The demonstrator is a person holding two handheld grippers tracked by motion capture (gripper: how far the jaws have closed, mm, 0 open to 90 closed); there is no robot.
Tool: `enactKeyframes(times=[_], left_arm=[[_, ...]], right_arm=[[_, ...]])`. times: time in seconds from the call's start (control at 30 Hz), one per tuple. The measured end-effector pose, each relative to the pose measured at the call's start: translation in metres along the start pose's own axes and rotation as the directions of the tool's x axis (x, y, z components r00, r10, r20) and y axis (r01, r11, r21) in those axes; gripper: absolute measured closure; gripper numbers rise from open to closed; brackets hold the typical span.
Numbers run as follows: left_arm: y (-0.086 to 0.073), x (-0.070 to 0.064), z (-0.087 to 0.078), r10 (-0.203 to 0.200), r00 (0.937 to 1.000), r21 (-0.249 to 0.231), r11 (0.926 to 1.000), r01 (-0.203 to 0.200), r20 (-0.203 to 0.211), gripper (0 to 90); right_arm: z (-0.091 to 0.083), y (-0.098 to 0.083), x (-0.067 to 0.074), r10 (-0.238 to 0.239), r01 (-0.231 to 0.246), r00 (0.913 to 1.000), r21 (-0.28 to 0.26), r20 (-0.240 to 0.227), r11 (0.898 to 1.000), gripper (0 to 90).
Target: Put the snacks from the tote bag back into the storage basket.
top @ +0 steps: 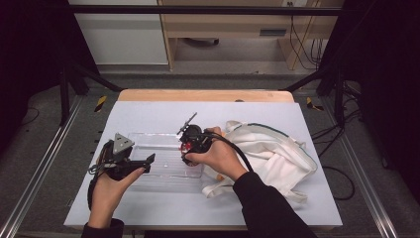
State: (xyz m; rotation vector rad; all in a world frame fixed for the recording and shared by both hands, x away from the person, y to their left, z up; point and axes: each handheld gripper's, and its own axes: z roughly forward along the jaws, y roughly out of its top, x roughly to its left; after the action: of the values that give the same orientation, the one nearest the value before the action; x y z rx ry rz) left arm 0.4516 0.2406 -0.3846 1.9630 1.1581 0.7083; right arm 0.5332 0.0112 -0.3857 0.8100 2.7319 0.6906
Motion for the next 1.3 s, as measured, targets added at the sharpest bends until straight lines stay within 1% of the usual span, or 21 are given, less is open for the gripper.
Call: enactKeyframes(times=[0.1, 0.13, 0.23, 0.27, 0.33, 0.37, 0.43, 0.47, 0.5, 0.63, 0.73, 0.87, 1.0, 1.07, 1.13, 1.23, 1.3], left_arm=[[0.000, 0.000, 0.000, 0.000, 1.0000, -0.001, 1.0000, 0.000, -0.001, 7.7], [0.000, 0.000, 0.000, 0.000, 1.0000, 0.002, 1.0000, 0.000, 0.000, 7.7], [0.000, 0.000, -0.001, 0.000, 1.0000, 0.000, 1.0000, 0.000, 0.001, 7.7], [0.000, 0.000, -0.001, 0.000, 1.0000, 0.001, 1.0000, 0.000, 0.001, 7.7], [0.000, 0.000, -0.001, 0.001, 1.0000, 0.002, 1.0000, -0.001, 0.001, 7.7], [0.000, 0.000, -0.001, 0.001, 1.0000, 0.002, 1.0000, -0.001, 0.002, 7.7], [0.000, 0.000, -0.001, 0.001, 1.0000, 0.001, 1.0000, -0.001, 0.003, 7.7], [0.000, 0.000, 0.000, 0.002, 1.0000, 0.001, 1.0000, -0.002, 0.003, 7.7], [0.000, 0.000, 0.000, 0.002, 1.0000, 0.002, 1.0000, -0.002, 0.003, 7.7], [0.000, 0.000, 0.000, 0.004, 1.0000, 0.003, 1.0000, -0.004, 0.004, 7.7], [0.000, -0.001, 0.000, 0.005, 1.0000, 0.003, 1.0000, -0.005, 0.005, 7.7], [0.000, -0.001, 0.000, 0.006, 1.0000, 0.004, 1.0000, -0.006, 0.005, 7.7], [0.000, -0.001, 0.000, 0.007, 1.0000, 0.005, 1.0000, -0.007, 0.005, 7.7], [0.000, -0.001, 0.000, 0.007, 1.0000, 0.004, 1.0000, -0.007, 0.007, 7.8], [0.000, -0.001, 0.000, 0.009, 0.9999, 0.007, 0.9999, -0.009, 0.007, 7.7], [0.000, -0.001, 0.000, 0.010, 0.9999, 0.009, 0.9999, -0.010, 0.007, 7.7], [0.000, -0.001, 0.000, 0.009, 0.9999, 0.007, 0.9999, -0.009, 0.007, 7.7]], right_arm=[[0.003, -0.001, 0.001, 0.000, 0.000, 1.0000, 0.008, -0.001, 1.000, 26.0], [0.003, 0.000, 0.001, -0.011, 0.011, 0.9999, 0.011, 0.000, 1.000, 26.0], [0.005, 0.000, 0.002, -0.012, 0.012, 0.9999, 0.011, -0.002, 1.000, 26.0], [0.005, 0.000, 0.002, -0.021, 0.021, 0.9998, 0.010, -0.002, 1.000, 26.0], [0.006, 0.000, 0.002, -0.016, 0.016, 0.9999, 0.012, 0.001, 1.000, 26.0], [0.006, 0.000, 0.001, -0.026, 0.026, 0.9997, 0.009, 0.001, 1.000, 26.0], [0.007, 0.000, 0.002, -0.014, 0.014, 0.9999, 0.020, 0.001, 1.000, 26.0], [0.008, -0.001, 0.001, -0.024, 0.024, 0.9997, 0.020, 0.001, 1.000, 26.0], [0.008, -0.001, 0.001, -0.023, 0.023, 0.9997, 0.021, 0.003, 1.000, 26.0], [0.011, -0.003, 0.001, -0.008, 0.008, 1.0000, 0.025, -0.002, 1.000, 26.0], [0.013, -0.004, 0.001, -0.008, 0.008, 1.0000, 0.031, -0.004, 0.999, 26.0], [0.016, -0.005, 0.001, -0.016, 0.016, 0.9999, 0.034, -0.005, 0.999, 26.0], [0.017, -0.005, 0.002, -0.010, 0.010, 0.9999, 0.039, -0.004, 0.999, 26.0], [0.018, -0.005, 0.002, -0.022, 0.022, 0.9998, 0.039, -0.004, 0.999, 26.0], [0.019, -0.005, 0.003, -0.016, 0.016, 0.9999, 0.043, -0.004, 0.999, 26.0], [0.019, -0.006, 0.002, -0.028, 0.028, 0.9996, 0.040, -0.005, 0.999, 26.0], [0.020, -0.006, 0.003, -0.026, 0.026, 0.9996, 0.042, -0.008, 0.999, 26.0]])
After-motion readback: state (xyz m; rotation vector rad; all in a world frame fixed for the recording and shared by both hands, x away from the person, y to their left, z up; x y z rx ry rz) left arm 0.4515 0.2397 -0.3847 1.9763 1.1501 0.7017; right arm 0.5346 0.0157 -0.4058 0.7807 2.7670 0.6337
